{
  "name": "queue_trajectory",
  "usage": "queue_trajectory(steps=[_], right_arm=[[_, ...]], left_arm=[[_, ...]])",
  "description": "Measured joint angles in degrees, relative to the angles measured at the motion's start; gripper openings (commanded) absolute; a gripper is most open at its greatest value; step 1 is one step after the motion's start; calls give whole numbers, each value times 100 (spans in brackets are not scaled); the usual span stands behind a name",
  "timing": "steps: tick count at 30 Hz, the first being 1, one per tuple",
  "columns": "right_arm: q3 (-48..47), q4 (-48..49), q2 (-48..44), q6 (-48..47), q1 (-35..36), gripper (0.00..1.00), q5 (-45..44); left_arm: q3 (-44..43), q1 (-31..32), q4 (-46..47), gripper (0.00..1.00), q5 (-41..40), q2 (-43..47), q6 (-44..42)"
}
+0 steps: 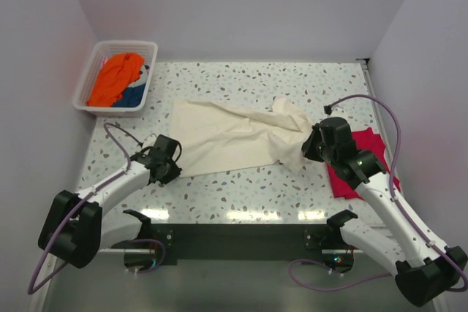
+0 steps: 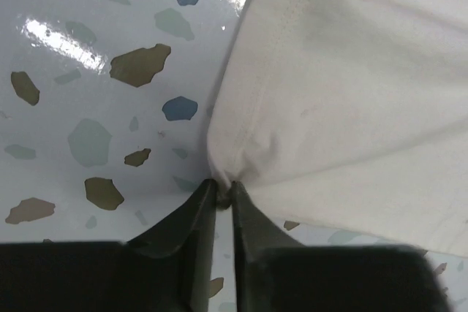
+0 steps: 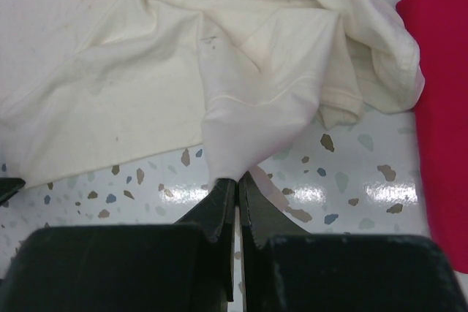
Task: Fold and stack the t-shirts
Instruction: Flatten the tshirt out
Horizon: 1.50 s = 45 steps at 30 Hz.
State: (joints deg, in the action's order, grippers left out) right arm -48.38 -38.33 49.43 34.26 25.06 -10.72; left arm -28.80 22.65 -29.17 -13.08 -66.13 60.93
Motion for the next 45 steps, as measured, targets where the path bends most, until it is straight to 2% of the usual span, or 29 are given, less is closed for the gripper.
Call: queue_trajectory(steps=[2, 9, 15, 20, 28, 32, 36, 41, 45], right_arm=[[0, -2, 0, -4, 0, 0, -4], [-83, -170, -11, -15, 0, 0, -24], [-656, -634, -289, 70, 0, 0, -24], [-1596, -1161, -542, 160, 0, 0, -66], [-3982, -1991, -616, 151, 0, 0, -363], [-4948, -1963, -402, 44, 0, 0, -337], [-5202, -1458, 149, -179, 0, 0, -326], [-4951, -302, 1554, -529, -17, 0, -380], [-5075, 691, 3101, -774, -269, 0, -188]], left_arm=[[-101, 0, 24, 0, -66, -146, -24], [-1023, -2, -280, 0, -483, -7, -372], [-2323, -2, -739, 0, -1034, 1032, -765], [-3362, -2, -1086, 0, -1327, 1904, -1016], [-4804, -2, -1235, 0, -1445, 2376, -1298], [-5344, -2, -1075, 0, -1456, 2218, -1475], [-5506, -2, -605, 0, -1547, 1775, -1700], [-5412, -85, 369, 0, -1703, 702, -2083], [-5549, -807, 1305, 0, -1150, -684, -2238]])
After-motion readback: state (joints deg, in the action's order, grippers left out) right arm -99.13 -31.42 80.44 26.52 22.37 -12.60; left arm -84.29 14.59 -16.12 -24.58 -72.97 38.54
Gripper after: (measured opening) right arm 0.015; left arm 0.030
